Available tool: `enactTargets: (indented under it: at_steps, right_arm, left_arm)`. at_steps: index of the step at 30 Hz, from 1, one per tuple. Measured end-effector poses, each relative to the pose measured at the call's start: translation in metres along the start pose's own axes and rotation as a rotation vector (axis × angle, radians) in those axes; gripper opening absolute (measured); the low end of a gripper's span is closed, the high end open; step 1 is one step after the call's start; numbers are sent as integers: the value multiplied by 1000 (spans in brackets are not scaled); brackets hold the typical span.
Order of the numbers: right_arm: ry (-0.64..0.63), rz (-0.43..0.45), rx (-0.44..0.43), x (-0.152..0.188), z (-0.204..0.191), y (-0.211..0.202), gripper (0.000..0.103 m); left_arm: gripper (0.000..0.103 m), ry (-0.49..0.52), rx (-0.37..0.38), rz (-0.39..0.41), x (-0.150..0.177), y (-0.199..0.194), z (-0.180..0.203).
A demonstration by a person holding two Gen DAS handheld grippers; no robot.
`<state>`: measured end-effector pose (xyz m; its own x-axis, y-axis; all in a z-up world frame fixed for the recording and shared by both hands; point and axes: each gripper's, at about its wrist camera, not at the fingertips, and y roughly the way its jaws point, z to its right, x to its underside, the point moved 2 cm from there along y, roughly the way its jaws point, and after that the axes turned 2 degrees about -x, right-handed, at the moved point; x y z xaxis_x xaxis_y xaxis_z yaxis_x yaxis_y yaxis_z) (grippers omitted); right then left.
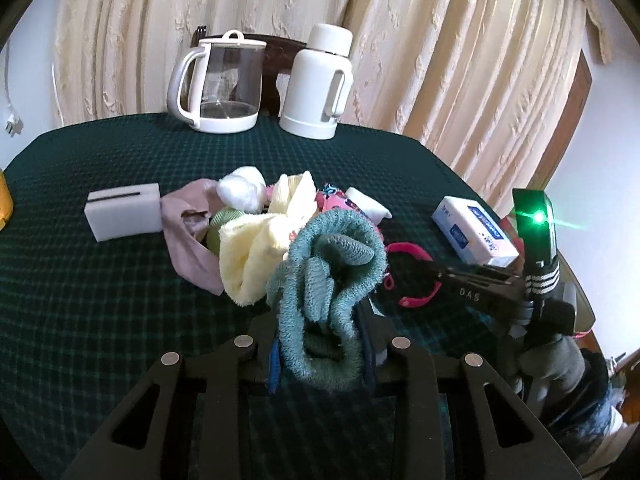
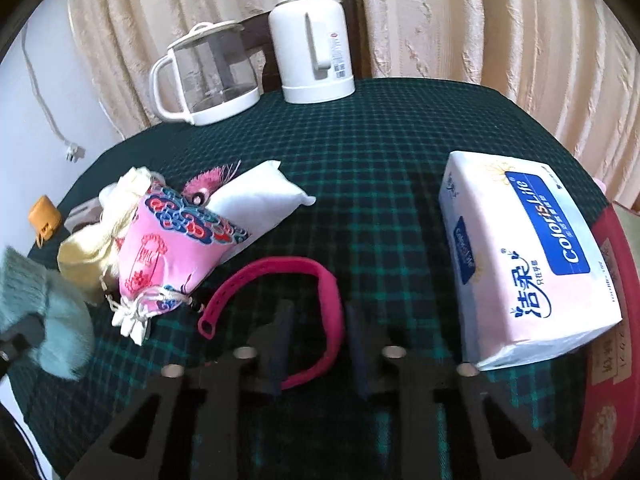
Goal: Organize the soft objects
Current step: 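Grasp the teal knit sock with the left gripper while the right holds the wristband, then carry the wristband into the tin box and open the right gripper while the left carries the sock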
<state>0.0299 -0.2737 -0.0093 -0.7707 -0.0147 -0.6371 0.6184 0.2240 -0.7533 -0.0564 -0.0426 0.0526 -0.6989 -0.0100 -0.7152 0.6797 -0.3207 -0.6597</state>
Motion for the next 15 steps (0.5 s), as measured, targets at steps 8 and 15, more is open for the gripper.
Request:
enactTargets:
  at_steps: [8, 15]
  right_arm:
    - [69, 31, -49, 5, 10, -17, 12]
    - [130, 105, -54, 10, 20, -54, 12]
  left_arm:
    - [31, -13, -10, 14, -2, -4, -3]
    - [31, -7, 1, 27, -3, -10, -2]
